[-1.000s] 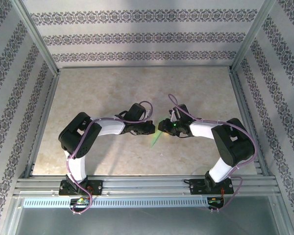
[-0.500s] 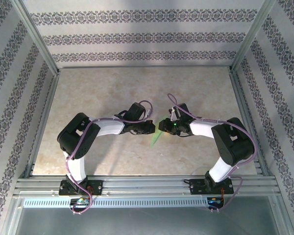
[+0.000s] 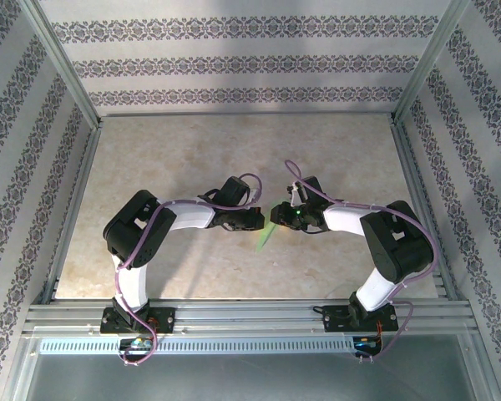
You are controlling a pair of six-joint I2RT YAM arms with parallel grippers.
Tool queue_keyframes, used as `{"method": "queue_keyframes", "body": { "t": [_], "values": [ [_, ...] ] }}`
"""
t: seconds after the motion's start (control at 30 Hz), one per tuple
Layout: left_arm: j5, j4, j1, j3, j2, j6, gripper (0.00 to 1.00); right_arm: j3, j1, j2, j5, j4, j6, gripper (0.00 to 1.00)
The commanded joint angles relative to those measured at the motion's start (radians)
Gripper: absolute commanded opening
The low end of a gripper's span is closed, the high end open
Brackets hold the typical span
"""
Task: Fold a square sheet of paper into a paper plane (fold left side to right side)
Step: Fold the wing for the fifth time at the center of the table.
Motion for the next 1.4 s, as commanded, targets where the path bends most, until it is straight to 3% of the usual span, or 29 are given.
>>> {"method": "queue_keyframes", "body": {
  "t": [0.0, 1.37],
  "values": [
    [0.026, -0.031, 0.01, 0.033, 0.02, 0.036, 0.04, 0.008, -0.011, 0.022, -0.008, -0.018, -0.026, 0.37],
    [0.039, -0.079, 0.029, 0.09, 0.08, 0.086, 0.03, 0.011, -0.007, 0.037, -0.011, -0.024, -0.035, 0.37]
  ]
}}
